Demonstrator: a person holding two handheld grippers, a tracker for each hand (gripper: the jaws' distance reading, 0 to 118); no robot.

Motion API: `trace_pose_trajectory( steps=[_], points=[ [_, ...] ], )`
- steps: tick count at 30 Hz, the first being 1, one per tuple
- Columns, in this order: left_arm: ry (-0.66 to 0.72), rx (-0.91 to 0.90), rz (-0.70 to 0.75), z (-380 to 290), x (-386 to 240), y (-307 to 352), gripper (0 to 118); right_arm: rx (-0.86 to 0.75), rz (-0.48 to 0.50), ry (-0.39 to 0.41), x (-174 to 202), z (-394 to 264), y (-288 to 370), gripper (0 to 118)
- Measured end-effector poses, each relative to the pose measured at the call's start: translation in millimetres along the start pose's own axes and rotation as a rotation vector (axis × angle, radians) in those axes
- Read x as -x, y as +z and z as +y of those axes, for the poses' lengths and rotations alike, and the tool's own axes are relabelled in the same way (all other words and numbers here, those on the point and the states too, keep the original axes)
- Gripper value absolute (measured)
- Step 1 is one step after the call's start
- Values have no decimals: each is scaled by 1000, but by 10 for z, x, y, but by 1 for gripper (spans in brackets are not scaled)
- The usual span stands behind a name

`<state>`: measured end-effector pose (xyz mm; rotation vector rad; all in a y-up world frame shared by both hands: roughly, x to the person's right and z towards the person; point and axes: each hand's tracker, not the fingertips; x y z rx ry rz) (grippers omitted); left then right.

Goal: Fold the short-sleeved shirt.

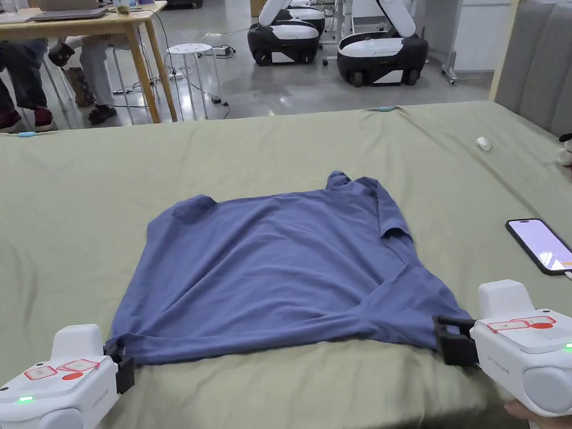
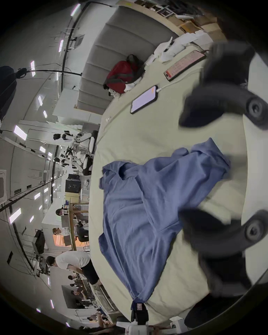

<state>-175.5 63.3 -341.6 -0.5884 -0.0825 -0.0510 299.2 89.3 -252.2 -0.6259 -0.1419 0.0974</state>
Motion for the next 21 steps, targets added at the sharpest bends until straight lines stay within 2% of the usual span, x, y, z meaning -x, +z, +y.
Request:
trace_pose_trajectory(
  steps=[1,4,6,7,8,10,12,15,18,21],
  points=[
    [-5,-4,0,10,-13,35,5,11,0,-2,-1,-27,-22,105],
    [-5,-5,-2,17,-17,39,5,43,-13,9,-24,-129,-119,90],
    [7,-1,-4,21,-14,40,5,79,-16,14,-33,-202,-221,84],
    [12,2,-4,21,-15,38,5,101,-9,15,-42,-225,-260,76],
    [15,3,-4,18,-17,37,5,120,10,19,-50,-254,-299,61],
    [10,5,-4,7,-17,30,5,114,33,13,-57,-307,-334,14],
    [2,8,-7,-9,-27,35,5,96,79,-23,-36,-298,-308,12],
    [-8,7,-2,-8,-38,49,5,108,52,60,21,-249,-297,11],
    [29,-8,-10,89,-24,104,5,66,63,16,-33,-126,-222,10],
    [35,-43,-14,299,8,107,5,-17,44,9,-86,183,-182,10]
  ],
)
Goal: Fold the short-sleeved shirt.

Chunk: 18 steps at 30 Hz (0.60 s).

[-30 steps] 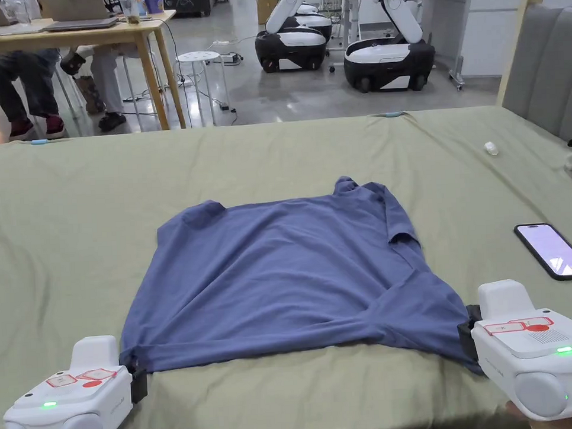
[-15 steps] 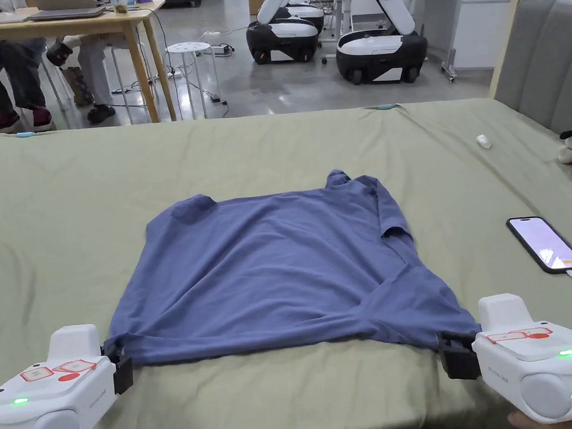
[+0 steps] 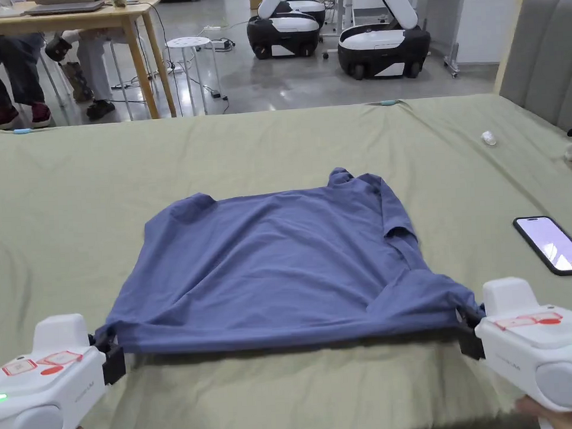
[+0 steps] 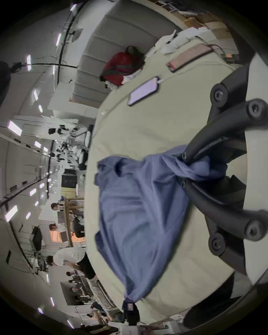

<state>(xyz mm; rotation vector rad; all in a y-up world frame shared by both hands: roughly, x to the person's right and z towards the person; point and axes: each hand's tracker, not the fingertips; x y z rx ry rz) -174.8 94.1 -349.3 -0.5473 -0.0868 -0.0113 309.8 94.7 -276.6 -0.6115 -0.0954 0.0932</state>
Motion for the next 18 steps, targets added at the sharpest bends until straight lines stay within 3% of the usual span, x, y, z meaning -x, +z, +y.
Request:
trace_pose_trajectory(
  steps=[3,8,12,18],
  points=[
    [42,-48,-20,338,18,-38,5,-38,-4,19,-71,375,-191,10],
    [0,-99,28,861,-49,-399,5,-80,-38,62,-25,1014,-610,10],
    [-25,-33,66,1121,-119,-928,5,-58,-55,51,-17,1354,-1218,10],
    [-75,157,115,1082,-217,-1717,5,112,-91,89,54,1402,-2044,10]
  ],
)
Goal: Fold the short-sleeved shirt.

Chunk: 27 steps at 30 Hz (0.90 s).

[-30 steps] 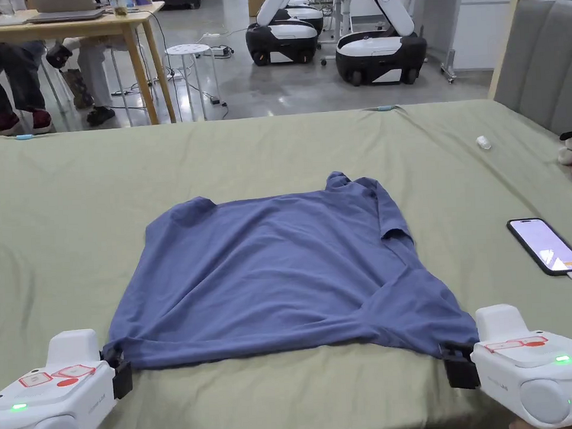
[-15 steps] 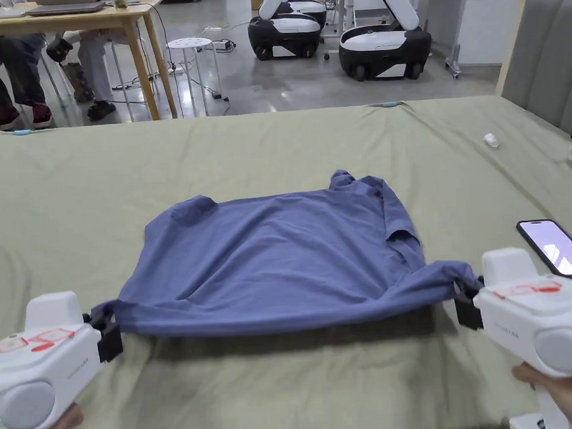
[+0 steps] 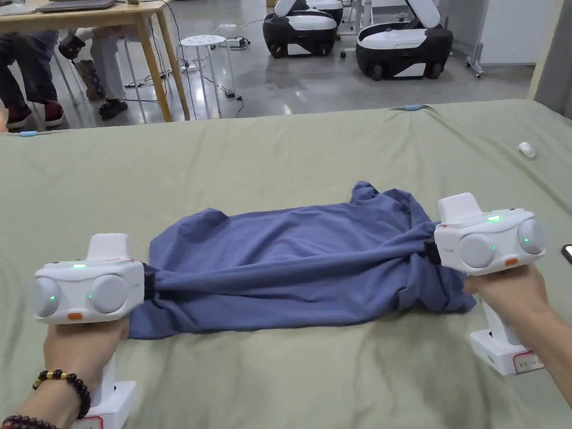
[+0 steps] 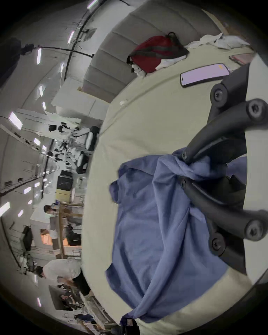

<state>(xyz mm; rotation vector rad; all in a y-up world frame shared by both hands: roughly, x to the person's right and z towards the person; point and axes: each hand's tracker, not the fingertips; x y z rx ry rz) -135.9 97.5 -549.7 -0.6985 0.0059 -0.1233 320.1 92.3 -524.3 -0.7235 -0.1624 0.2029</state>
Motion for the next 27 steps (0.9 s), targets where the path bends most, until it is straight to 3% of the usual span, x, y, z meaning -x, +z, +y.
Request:
trace_pose_trajectory(
  steps=[5,11,12,15,16,17,21,23,24,25,27],
  points=[
    [40,62,-1,-92,-61,-355,5,50,1,2,58,-75,-344,11],
    [34,57,13,-102,-143,-348,8,60,9,-2,54,-30,-301,15],
    [57,44,15,-102,-126,-302,17,50,19,-23,27,-25,-244,24],
    [64,35,-10,-111,-70,-123,96,-6,44,-72,-47,-100,66,109],
    [62,23,-10,-142,-70,-35,117,-18,56,-74,-43,-138,218,118],
    [60,4,-5,-169,-71,51,118,-43,66,-68,-74,-172,377,114],
    [57,-34,-25,-332,-24,456,97,-39,74,-61,-69,-395,722,104],
    [57,-48,-36,-434,24,650,80,-49,84,-63,-85,-522,952,84],
    [59,-61,-40,-514,43,766,70,-59,84,-73,-30,-590,1083,70],
    [60,-74,-41,-592,60,873,48,-65,91,-80,-39,-649,1187,42],
    [62,-90,-45,-719,118,1042,0,-78,94,-105,-49,-753,1346,0]
  ],
)
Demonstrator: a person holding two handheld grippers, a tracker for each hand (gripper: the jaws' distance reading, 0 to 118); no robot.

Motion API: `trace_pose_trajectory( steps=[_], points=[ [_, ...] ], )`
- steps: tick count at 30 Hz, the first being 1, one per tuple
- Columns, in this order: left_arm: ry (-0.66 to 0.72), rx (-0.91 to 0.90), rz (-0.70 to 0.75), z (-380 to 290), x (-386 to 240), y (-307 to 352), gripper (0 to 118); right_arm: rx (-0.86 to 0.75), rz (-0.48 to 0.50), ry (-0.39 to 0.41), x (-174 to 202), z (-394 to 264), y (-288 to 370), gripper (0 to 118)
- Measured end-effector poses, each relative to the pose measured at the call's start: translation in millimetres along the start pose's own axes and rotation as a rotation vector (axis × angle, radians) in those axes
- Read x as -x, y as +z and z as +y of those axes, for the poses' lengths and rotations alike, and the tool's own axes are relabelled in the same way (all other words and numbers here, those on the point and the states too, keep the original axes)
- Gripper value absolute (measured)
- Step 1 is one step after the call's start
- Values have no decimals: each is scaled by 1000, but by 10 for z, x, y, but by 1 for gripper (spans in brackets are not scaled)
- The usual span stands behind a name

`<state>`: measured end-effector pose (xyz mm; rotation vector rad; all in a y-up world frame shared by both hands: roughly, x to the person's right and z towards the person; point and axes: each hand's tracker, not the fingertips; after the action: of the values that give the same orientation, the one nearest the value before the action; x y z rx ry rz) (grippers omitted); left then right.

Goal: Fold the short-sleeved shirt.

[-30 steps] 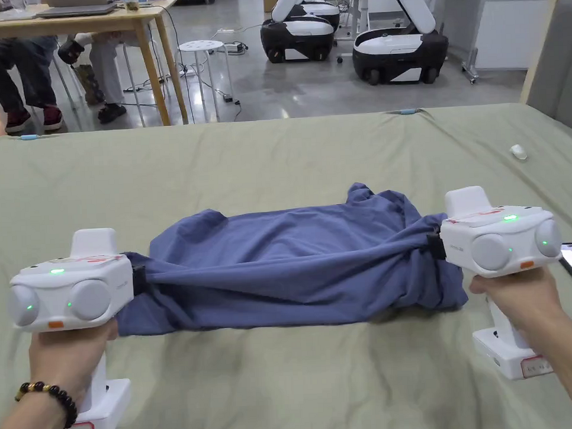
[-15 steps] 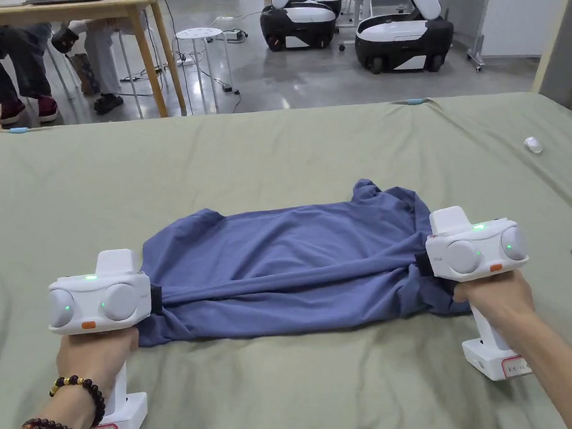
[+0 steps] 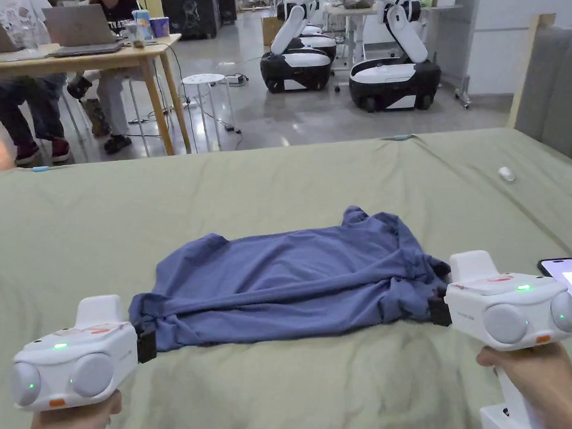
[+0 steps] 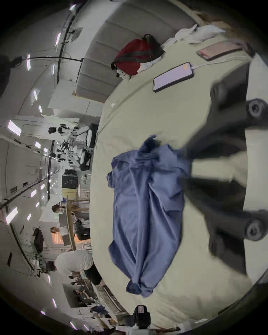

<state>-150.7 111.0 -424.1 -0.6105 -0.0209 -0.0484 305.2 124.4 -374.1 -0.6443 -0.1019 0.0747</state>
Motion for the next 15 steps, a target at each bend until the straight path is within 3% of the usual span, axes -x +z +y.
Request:
trace_pose_trajectory(
  steps=[8,14,15],
  points=[
    [-9,-28,-7,-135,121,184,0,-29,4,41,99,-202,244,0],
    [-1,-12,-14,95,134,-165,0,-50,34,44,161,-154,266,0],
    [-1,0,-13,115,147,-276,7,-53,38,44,171,-157,274,0]
  ],
)
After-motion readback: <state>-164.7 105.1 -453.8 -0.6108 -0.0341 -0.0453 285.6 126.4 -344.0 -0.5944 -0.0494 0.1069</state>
